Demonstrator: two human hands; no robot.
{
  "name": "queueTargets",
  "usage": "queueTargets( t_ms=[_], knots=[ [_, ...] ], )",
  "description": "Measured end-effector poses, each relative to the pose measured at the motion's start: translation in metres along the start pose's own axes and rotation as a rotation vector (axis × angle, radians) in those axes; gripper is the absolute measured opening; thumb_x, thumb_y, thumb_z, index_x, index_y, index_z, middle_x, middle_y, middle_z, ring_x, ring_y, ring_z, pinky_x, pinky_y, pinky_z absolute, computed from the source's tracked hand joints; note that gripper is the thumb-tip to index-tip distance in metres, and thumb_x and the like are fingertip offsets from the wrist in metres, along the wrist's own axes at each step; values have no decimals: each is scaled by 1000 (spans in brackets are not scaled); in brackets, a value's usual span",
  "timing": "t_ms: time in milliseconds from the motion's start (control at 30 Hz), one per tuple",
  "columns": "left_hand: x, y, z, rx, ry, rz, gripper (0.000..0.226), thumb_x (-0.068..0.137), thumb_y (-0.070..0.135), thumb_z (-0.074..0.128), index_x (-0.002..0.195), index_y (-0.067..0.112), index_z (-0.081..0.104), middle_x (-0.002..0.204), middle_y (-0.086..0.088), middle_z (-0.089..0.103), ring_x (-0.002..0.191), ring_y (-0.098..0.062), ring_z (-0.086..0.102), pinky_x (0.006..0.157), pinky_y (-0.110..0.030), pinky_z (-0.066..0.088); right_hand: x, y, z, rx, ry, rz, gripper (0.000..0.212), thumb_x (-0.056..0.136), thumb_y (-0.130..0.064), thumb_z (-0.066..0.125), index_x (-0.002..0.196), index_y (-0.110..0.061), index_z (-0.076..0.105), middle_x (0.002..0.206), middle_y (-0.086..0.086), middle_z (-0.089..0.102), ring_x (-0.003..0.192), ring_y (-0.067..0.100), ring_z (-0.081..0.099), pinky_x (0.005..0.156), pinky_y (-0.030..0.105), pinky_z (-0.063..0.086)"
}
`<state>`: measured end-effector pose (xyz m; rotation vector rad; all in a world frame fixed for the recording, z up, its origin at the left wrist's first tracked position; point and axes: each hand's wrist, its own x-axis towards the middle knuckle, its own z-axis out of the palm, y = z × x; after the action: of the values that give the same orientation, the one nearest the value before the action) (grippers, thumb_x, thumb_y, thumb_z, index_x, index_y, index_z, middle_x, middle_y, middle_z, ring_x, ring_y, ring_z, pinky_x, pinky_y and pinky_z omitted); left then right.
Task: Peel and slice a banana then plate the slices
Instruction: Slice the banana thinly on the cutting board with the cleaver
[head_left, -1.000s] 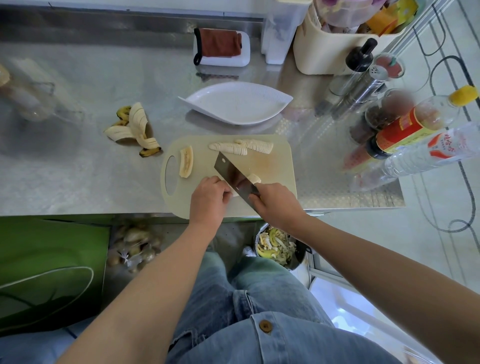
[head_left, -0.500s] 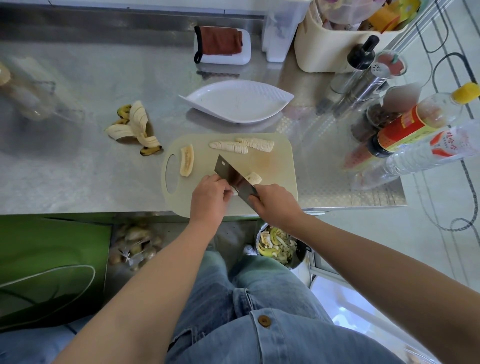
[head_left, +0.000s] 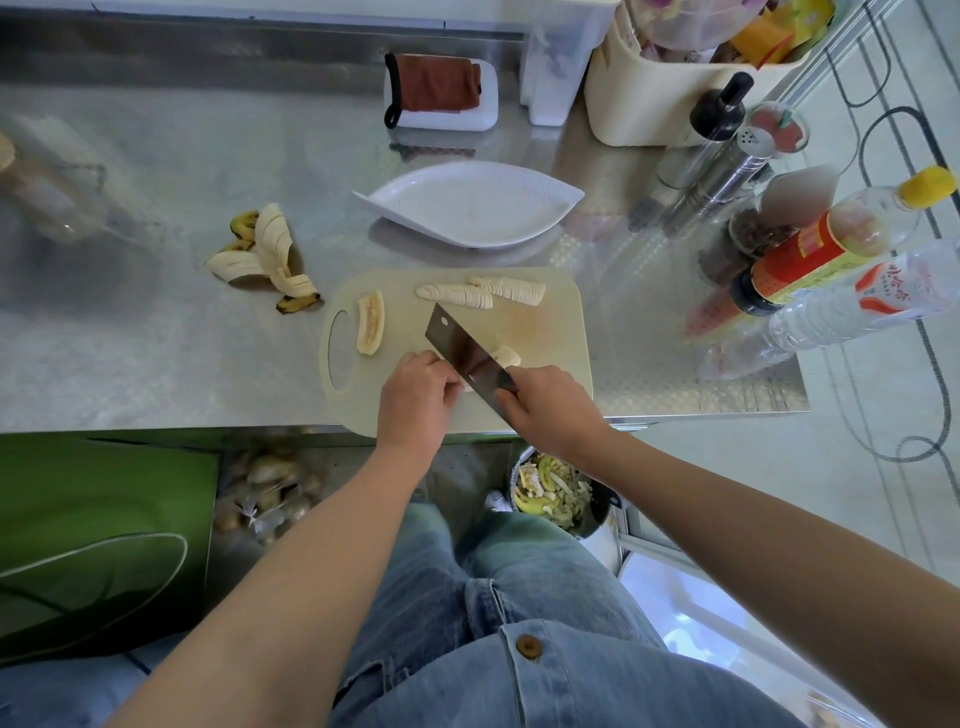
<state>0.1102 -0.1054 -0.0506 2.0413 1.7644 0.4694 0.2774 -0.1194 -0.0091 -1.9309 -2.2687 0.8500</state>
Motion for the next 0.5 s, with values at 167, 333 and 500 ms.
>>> queueTargets(
  t_ms=[167,333,500],
  knots=[
    [0,0,1,7,3,-6,3,77,9,75,78,9,72,80,-6,65,78,-26,55,63,-35,46,0,-3,1,-18,-16,9,22,97,-27,43,81,-11,46,79,14,59,66,29,46,58,32,32],
    [0,-1,2,8,6,-3,3,77,8,75,79,8,72,80,-6,66,78,-25,55,63,-33,45,-2,-4,1,-9,-25,22,23,98,-26,42,79,-13,43,73,7,50,65,26,45,58,31,30],
    [0,-2,2,22,5,2,4,77,10,75,78,8,72,80,-6,65,77,-24,54,61,-34,44,2,-4,6,-27,-61,36,23,97,-27,42,83,-10,48,76,10,55,68,29,51,58,32,37]
  ],
)
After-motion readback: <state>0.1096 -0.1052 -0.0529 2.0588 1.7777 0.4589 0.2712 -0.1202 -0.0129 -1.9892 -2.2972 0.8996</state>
